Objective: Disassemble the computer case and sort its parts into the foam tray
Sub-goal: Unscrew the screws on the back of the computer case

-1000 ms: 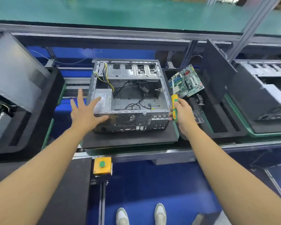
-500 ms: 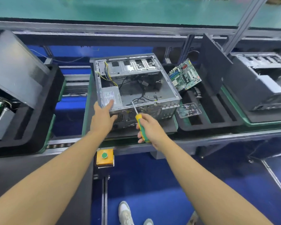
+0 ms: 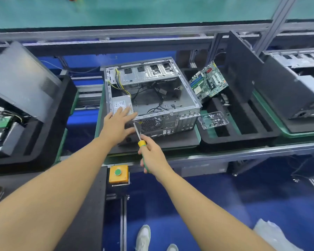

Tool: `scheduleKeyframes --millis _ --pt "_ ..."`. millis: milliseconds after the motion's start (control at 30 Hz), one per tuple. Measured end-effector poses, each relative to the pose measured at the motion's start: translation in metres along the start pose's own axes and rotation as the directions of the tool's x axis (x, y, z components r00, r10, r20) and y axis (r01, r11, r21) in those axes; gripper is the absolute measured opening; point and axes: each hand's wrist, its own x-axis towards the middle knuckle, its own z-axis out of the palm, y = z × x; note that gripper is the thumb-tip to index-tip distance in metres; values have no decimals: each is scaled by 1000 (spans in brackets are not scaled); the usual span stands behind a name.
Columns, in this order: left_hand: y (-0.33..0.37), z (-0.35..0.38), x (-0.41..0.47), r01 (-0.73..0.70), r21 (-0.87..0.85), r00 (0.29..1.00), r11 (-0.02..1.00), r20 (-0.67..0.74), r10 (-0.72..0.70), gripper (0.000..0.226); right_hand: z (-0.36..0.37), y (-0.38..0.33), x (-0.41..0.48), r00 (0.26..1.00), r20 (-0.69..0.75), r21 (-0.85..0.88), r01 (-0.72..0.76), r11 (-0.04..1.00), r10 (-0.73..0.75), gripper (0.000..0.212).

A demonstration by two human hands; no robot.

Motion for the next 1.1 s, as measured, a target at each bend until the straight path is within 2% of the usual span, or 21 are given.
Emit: scheduleKeyframes --millis 233,500,967,1100 --pt "1 3 -3 7 -55 998 998 -65 -11 47 10 4 5 999 -49 27 -9 1000 10 43" --pt "4 5 -2 29 -30 993 999 -112 -33 43 6 9 7 997 -78 59 -13 998 17 45" --pt "5 7 -3 40 7 992 999 -116 -39 44 9 10 7 997 -66 111 -35 993 42 46" --pt "4 8 -2 36 16 991 999 -126 -34 43 1 4 9 995 -22 212 -87 973 93 45"
